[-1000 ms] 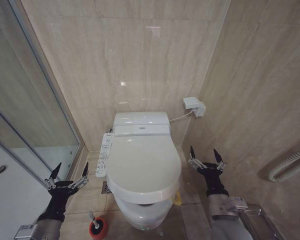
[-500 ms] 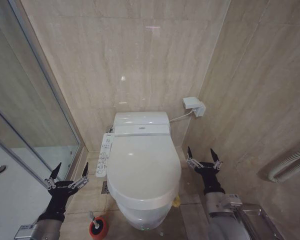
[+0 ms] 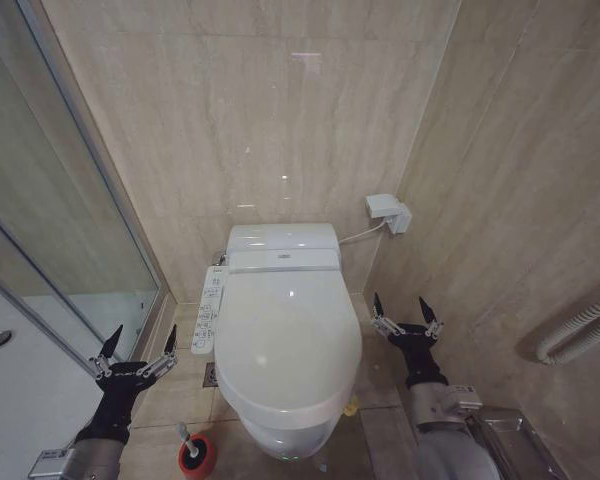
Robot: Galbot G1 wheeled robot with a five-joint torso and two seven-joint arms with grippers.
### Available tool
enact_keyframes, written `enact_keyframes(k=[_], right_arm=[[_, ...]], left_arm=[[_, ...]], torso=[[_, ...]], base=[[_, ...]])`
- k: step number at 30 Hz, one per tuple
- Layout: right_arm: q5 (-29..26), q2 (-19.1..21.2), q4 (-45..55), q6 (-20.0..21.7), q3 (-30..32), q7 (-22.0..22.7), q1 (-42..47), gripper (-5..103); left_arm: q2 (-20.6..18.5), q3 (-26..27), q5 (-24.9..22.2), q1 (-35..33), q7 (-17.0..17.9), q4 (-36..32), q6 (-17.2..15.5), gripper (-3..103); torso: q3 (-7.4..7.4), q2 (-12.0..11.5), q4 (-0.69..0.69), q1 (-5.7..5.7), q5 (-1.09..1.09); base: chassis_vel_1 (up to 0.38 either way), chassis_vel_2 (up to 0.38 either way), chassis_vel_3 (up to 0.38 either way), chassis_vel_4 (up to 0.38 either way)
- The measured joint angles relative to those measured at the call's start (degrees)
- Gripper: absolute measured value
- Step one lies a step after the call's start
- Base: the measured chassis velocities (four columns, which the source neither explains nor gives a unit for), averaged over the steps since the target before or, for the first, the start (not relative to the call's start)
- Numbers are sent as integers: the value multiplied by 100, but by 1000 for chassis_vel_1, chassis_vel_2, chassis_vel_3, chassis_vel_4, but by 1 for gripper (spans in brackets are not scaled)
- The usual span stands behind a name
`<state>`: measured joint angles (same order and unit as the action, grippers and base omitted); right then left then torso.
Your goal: Open the toilet lid, clean the toilet bowl with a toilet brush, close the toilet lid, and flush.
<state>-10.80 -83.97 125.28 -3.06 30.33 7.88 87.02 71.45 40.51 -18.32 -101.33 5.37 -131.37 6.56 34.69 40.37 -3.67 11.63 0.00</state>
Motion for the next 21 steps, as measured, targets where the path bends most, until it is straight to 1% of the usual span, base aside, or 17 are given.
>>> enact_keyframes(k=[21], right_arm=[[-8, 0, 5, 0, -1, 8, 1, 100]], left_arm=[[0, 0, 0, 0, 0, 0, 0, 100]], torso=[[0, 0, 0, 0, 0]], base=[[0, 0, 0, 0]])
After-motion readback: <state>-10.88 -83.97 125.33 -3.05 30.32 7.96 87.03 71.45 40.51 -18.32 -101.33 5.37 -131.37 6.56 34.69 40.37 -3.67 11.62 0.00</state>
